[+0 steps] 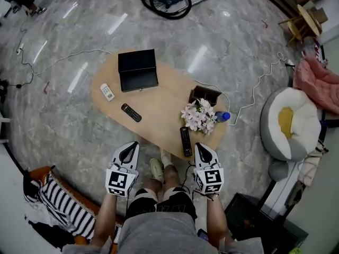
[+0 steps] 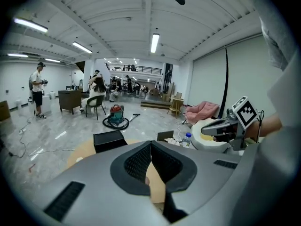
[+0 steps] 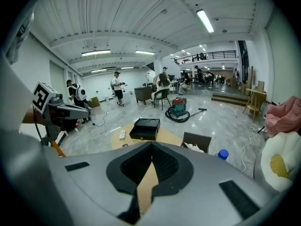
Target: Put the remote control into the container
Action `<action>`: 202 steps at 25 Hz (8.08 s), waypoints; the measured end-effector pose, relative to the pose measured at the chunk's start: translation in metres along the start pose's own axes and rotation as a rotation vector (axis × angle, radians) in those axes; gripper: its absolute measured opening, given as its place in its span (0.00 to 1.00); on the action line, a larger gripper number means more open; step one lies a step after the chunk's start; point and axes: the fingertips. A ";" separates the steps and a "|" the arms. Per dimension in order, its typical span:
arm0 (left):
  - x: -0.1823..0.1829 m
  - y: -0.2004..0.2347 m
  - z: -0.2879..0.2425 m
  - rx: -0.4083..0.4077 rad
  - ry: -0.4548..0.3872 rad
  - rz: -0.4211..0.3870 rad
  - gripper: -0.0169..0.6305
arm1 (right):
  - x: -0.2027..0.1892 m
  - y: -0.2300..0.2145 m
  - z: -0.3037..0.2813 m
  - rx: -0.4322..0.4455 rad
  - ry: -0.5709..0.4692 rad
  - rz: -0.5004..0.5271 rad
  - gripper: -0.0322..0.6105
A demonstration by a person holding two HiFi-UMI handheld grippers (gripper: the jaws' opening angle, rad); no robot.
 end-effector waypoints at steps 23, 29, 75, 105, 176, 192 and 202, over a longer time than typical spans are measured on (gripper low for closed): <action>-0.153 0.006 -0.127 -0.021 0.195 0.082 0.04 | -0.200 -0.045 -0.130 0.094 0.317 -0.069 0.07; -0.181 -0.001 -0.130 -0.030 0.233 0.088 0.04 | -0.231 -0.052 -0.140 0.067 0.369 -0.095 0.11; -0.193 0.033 -0.108 0.068 0.229 0.135 0.04 | -0.287 -0.040 -0.180 0.062 0.573 -0.085 0.40; -0.030 0.093 -0.070 0.264 0.103 0.202 0.04 | -0.037 0.004 -0.203 0.280 0.430 0.153 0.40; -0.124 0.335 -0.074 0.384 0.182 0.447 0.04 | -0.057 0.134 -0.572 0.627 0.681 0.941 0.40; -0.128 0.336 -0.076 0.379 0.188 0.457 0.04 | -0.068 0.134 -0.574 0.607 0.691 0.944 0.40; -0.123 0.335 -0.075 0.376 0.178 0.446 0.04 | -0.053 0.132 -0.570 0.585 0.679 0.904 0.40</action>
Point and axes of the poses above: the fingertips, and each gripper's own axes: z backward along the fingers, y to its left, x out of its top
